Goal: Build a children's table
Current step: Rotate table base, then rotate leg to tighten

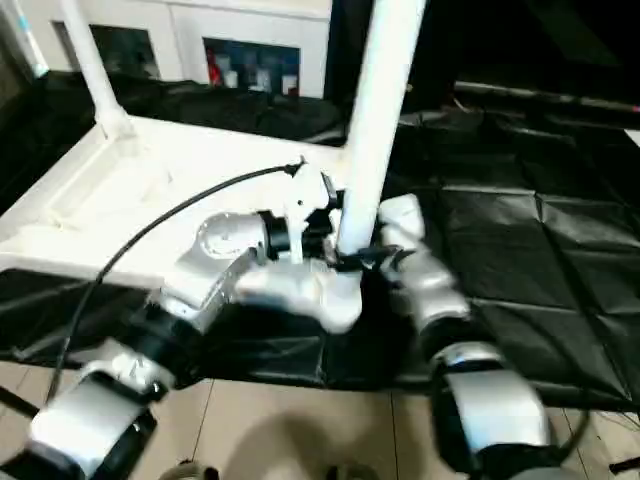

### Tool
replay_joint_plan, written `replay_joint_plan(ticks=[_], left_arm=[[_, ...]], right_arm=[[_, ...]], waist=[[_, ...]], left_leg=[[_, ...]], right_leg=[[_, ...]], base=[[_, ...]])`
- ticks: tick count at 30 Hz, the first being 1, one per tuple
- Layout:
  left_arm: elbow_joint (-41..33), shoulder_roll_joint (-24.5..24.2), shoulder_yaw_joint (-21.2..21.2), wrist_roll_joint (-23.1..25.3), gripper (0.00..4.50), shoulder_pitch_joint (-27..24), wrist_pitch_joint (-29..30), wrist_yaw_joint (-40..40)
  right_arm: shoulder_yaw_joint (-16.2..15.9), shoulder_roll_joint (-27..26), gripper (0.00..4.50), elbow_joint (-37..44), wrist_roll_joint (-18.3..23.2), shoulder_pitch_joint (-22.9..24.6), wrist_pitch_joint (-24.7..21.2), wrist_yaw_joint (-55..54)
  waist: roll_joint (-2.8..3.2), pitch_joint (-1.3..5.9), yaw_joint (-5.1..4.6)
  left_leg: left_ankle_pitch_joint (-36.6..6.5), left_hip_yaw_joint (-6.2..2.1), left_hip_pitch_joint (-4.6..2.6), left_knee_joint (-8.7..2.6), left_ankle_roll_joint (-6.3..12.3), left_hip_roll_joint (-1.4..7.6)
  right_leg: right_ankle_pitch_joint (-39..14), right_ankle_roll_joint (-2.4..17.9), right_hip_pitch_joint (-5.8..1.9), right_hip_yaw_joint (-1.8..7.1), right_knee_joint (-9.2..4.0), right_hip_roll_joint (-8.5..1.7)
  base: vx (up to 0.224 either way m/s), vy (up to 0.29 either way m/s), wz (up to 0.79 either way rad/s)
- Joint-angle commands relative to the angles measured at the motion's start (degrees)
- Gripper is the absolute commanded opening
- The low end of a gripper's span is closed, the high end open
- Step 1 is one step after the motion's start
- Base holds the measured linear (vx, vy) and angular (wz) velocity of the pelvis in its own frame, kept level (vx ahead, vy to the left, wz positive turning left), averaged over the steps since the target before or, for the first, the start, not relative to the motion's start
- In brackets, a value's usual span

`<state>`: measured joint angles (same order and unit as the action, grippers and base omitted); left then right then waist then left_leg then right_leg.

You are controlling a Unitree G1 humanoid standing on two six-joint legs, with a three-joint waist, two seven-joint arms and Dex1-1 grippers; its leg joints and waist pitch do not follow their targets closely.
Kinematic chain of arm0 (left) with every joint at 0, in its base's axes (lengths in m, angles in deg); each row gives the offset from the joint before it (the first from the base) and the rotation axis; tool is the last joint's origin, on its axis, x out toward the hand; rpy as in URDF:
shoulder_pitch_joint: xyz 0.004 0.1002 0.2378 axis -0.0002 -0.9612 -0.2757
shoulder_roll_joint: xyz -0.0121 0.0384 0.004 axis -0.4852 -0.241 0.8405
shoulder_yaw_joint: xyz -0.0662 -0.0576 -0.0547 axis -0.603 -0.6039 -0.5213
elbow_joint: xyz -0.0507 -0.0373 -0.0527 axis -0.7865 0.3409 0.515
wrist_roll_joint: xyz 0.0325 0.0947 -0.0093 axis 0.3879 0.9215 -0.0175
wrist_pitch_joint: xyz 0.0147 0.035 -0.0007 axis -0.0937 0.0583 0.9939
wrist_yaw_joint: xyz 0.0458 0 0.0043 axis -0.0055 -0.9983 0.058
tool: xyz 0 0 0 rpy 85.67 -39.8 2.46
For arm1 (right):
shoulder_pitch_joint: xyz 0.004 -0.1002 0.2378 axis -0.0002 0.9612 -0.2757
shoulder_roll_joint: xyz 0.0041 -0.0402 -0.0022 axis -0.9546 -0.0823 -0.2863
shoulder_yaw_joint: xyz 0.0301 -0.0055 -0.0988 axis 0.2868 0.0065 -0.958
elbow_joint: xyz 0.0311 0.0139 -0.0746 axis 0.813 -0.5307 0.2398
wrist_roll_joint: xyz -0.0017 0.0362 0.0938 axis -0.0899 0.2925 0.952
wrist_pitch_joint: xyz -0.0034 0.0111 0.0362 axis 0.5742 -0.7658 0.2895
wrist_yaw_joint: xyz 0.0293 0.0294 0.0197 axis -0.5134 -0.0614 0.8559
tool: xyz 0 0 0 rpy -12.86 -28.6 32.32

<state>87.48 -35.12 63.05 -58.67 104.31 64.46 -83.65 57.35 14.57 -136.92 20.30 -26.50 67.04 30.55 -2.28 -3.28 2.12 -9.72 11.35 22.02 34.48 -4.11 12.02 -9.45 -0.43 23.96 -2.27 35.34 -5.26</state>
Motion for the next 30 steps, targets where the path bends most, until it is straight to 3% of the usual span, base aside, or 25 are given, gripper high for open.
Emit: replay_joint_plan(ticks=[1,4,5,6,9,10,12,13,19,30], left_arm=[[2.3,-0.9,-1.2,-0.4,4.48,0.3,-1.7,-2.8],[3.0,-2.0,-0.9,-1.4,4.48,-0.4,-2.4,-7.3],[3.3,-2.6,-0.5,-1.9,4.2,-0.8,-2.5,-10.1],[4.4,-4.6,1.4,-1.0,4.13,-1.2,-2.4,-14.4],[6.9,-6.1,3.2,1.4,4.07,-0.7,-3.7,-15.7],[8.1,-6.6,4.0,2.5,4.07,-0.3,-4.6,-15.8],[11.2,-7.4,5.2,4.7,3.7,1.0,-6.2,-16.2],[12.6,-7.8,5.6,5.6,3.75,1.7,-6.8,-16.3],[21.1,-8.9,6.6,8.9,3.28,6.9,-8.3,-17.6],[31.1,-7.0,5.7,11.4,2.37,13.2,-9.4,-18.0]], right_arm=[[0.4,1.7,3.06,3.3,1.3,1.5,1.3,5.7],[-0.6,3.8,3.06,5.9,1.6,3.5,2.2,11.9],[-1.3,5.0,3.06,7.3,1.6,4.6,2.6,14.9],[-2.3,7.7,3.06,10.7,2.2,6.9,3.2,21.0],[-3.0,10.0,3.06,13.4,2.8,8.5,3.6,25.9],[-3.2,10.7,3.06,14.3,3.1,8.9,3.6,27.7],[-3.8,12.7,3.06,17.7,4.2,10.3,2.6,32.8],[-4.2,13.7,3.06,19.4,4.8,11.1,2.0,35.3],[-7.1,19.4,3.06,32.6,7.3,17.1,-4.5,47.7],[-7.7,22.7,3.06,43.6,9.1,22.2,-11.7,51.3]], waist=[[-0.74,4.52,0.68],[-0.83,4.59,0.97],[-0.85,4.61,1.09],[-0.93,4.53,1.62],[-0.72,4.59,2.16],[-0.7,4.56,2.17],[-0.6,4.41,2.39],[-0.46,4.36,2.59],[-0.21,4.21,3.46],[-0.02,4.37,3.47]], left_leg=[[-11.8,-0.06,-0.84,-3.43,4.28,0.5],[-11.0,-0.11,-0.72,-3.37,5.23,0.65],[-10.7,-0.08,-0.76,-3.33,5.45,0.64],[-10.4,0.0,-0.81,-3.3,6.35,0.73],[-9.7,0.17,-0.88,-3.2,6.9,0.9],[-9.6,0.19,-0.79,-3.2,6.61,0.9],[-12.4,0.16,-1.11,-3.31,6.09,1.08],[-13.0,0.11,-1.13,-3.4,6.0,1.0],[-14.8,0.0,-1.36,-3.63,4.54,1.02],[-13.9,-0.38,-0.96,-3.62,4.37,0.86]], right_leg=[[-9.8,13.9,-3.36,1.26,-3.85,-1.86],[-9.1,14.4,-3.38,1.25,-3.72,-2.01],[-8.5,14.7,-3.38,1.24,-3.69,-1.98],[-7.5,15.2,-3.44,1.18,-3.66,-1.83],[-5.5,15.4,-3.35,1.16,-3.26,-1.54],[-5.3,15.8,-3.32,1.13,-3.14,-1.65],[-8.3,15.0,-3.18,1.19,-3.65,-1.78],[-9.2,14.6,-3.16,1.16,-3.87,-1.73],[-11.7,13.8,-3.05,1.21,-4.34,-1.8],[-10.0,14.3,-3.39,1.05,-4.29,-2.06]], base=[[0.0,0.0,0.0],[0.0,0.0,0.0],[0.0,0.0,0.0],[0.0,0.0,0.0],[0.0,0.0,0.0],[0.0,0.0,0.0],[0.0,0.0,0.0],[0.0,0.0,0.0],[0.0,0.0,0.0],[0.0,0.0,0.0]])
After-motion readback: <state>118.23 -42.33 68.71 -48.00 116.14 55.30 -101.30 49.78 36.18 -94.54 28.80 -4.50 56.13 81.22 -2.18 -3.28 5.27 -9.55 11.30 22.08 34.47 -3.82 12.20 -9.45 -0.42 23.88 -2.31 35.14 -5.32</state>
